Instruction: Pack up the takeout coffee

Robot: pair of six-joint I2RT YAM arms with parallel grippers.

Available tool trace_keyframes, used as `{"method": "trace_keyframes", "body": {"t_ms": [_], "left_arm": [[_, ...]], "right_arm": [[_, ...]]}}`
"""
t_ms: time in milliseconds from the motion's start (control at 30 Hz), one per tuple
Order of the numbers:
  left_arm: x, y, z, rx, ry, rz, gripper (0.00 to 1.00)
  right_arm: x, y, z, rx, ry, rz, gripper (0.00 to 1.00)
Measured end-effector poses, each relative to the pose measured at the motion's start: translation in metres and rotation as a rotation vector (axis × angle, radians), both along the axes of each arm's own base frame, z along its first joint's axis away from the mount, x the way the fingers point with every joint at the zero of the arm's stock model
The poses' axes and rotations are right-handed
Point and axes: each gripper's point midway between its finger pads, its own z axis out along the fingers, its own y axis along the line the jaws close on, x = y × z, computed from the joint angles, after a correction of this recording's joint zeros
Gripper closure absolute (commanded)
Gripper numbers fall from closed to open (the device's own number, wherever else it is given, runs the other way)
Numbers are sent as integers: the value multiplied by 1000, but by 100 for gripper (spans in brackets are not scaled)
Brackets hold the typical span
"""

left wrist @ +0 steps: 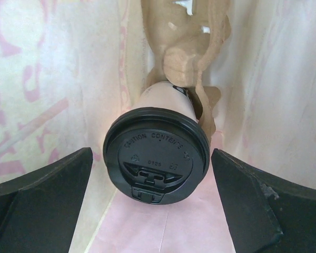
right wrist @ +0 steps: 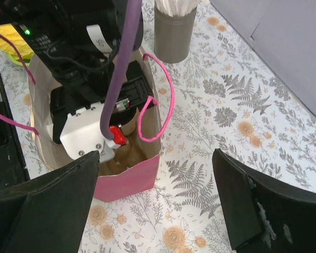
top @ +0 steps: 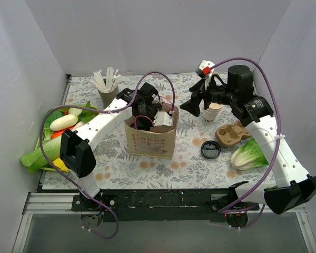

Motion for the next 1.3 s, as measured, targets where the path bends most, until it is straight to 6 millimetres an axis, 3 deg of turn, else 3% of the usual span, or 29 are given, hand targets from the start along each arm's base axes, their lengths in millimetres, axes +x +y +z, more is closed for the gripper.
{"method": "trace_keyframes", "body": {"t_ms": [433,867,1133,1300], "left_arm": [[2,-12,18,-72,1,46,2],[10,-36,82,-260,-54,149,2],[17,-45,142,-452,-136,282,2],[26,-43,209,-661,-289,396,2]], "right_arm": [[11,7,-65,-45,180,-6,6],[9,7,-81,-51,228,-10,6],[10,7,-80,-49,224,-11,6],[10,8,-75,-47,218,-11,2]]}}
